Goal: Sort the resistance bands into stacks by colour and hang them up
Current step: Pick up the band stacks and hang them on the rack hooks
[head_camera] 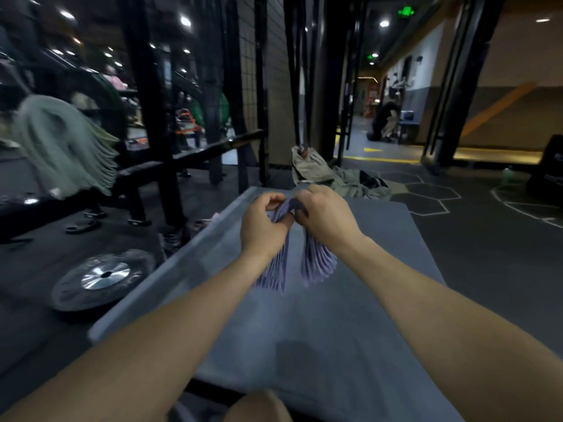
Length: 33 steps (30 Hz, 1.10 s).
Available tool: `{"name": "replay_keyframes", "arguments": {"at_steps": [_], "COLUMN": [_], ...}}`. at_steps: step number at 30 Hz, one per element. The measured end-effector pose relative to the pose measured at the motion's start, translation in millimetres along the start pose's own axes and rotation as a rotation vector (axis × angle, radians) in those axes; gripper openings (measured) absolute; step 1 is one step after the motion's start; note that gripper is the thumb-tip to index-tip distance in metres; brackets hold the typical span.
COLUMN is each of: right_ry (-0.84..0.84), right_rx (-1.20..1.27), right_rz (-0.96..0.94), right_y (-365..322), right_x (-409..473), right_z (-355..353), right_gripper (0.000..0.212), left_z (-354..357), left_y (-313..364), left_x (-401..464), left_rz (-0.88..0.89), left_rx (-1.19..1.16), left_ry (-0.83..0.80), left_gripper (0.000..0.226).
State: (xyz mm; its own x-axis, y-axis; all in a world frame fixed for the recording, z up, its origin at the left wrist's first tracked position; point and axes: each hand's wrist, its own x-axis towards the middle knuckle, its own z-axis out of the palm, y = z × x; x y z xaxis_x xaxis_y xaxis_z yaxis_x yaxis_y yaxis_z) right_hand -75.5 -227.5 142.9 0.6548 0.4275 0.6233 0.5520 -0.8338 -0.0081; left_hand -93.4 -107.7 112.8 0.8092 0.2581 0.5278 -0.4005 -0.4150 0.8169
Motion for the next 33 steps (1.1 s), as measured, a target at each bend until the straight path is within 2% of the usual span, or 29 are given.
{"name": "replay_keyframes", "arguments": {"at_steps": [4, 8, 11, 15, 18, 21, 24, 26, 28, 33], "right_ry": [0.017, -0.011, -0.013, -0.032, 0.005, 0.036, 0.032, 0.028, 0.035, 0.027], "right_rx": [0.053, 0.056, 0.058, 0.113, 0.158, 0.213, 0.274, 0.301, 0.266, 0.266], "right_rz": [-0.072, -0.128, -0.161, -0.188, -0.185, -0.160, -0.175, -0.197, -0.240, -0.323], "right_y": [-52.2, -88.3, -114.4, -146.2, -162.1, -171.5, -175.5, -179.2, -184.7, -204.7], "right_x": [21.6, 34.6, 42.9, 53.6, 60.5, 64.7, 67.7, 68.8, 70.7, 83.4], "right_z": [-17.3, -28.6, -33.4, -41.5, -50.3, -60.3, -65.1, -65.1, -61.8, -49.1], "right_gripper": [0.021, 0.021, 0.020, 0.016, 0.016, 0.009, 0.005, 0.032, 0.044, 0.028], "left_z": [-55.1, -102.0, -127.1, -146.9, -156.8, -173.1, -200.5, -219.7, -237.8, -274.9], "left_y": [9.2, 10.7, 13.1, 19.8, 22.4, 26.4, 33.6, 40.7, 48.9, 63.7], "left_x": [-3.5, -9.0, -18.6, -28.8, -35.6, -36.6, -31.3, -27.2, -23.3, -15.3], "left_rz": [0.022, 0.054, 0.076, 0.035, -0.015, 0.028, 0.128, 0.197, 0.235, 0.192], "left_rx": [0.011, 0.214, 0.327, 0.428, 0.363, 0.469, 0.659, 0.762, 0.861, 1.031], "left_ry": [0.059, -0.022, 0.003, 0.196, 0.384, 0.460, 0.441, 0.405, 0.373, 0.318], "left_gripper": [0.028, 0.050, 0.060, 0.054, 0.042, 0.036, 0.037, 0.037, 0.036, 0.027]}}
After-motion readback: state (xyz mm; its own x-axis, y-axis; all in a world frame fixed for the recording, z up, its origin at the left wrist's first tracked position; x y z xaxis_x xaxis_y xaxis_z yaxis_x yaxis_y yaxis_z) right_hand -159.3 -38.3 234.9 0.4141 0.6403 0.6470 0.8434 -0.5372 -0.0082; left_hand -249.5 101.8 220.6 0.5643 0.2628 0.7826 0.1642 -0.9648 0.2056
